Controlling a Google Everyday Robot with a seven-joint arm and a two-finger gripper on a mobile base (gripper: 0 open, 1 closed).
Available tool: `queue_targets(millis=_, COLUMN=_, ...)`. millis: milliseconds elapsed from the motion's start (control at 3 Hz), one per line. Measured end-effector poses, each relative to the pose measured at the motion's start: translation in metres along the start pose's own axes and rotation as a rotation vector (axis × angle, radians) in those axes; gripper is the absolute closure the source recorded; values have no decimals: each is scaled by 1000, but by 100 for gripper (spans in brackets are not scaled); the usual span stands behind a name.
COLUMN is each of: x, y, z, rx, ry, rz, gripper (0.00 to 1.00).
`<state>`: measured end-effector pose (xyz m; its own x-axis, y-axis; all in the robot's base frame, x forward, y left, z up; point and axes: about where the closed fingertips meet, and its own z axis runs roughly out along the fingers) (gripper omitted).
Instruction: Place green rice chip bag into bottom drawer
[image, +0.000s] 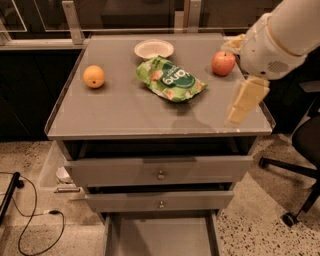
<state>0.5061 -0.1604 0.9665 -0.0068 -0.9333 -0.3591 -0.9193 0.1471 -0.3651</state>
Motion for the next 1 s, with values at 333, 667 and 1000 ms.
queue_targets(millis=333, x=-24, y=-27, z=31, rx=-8, ry=-158, rz=-41, gripper=0)
queue_targets(millis=667, x=-24, y=-27, z=31, rx=-8, ry=-158, rz=-41, gripper=0)
queue_targets(millis=1000, x=-28, y=-26, z=41, rx=-13, ry=-181, rz=-39, gripper=0)
